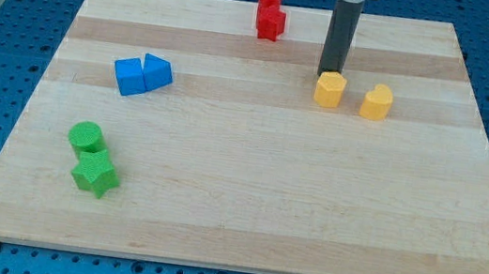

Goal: Push the yellow hexagon into the yellow heart

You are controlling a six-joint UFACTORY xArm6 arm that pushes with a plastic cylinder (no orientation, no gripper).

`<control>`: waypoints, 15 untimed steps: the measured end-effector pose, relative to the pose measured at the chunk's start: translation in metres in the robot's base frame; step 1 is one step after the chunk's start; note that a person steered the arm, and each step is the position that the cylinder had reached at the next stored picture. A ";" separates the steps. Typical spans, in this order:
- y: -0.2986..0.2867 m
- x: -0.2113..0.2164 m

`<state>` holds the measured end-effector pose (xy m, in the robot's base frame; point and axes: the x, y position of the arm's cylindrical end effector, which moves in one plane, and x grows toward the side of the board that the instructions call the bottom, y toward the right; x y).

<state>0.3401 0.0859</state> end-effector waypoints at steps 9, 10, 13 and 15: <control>0.087 0.061; 0.091 0.063; -0.151 0.083; -0.284 0.083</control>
<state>0.4227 -0.1978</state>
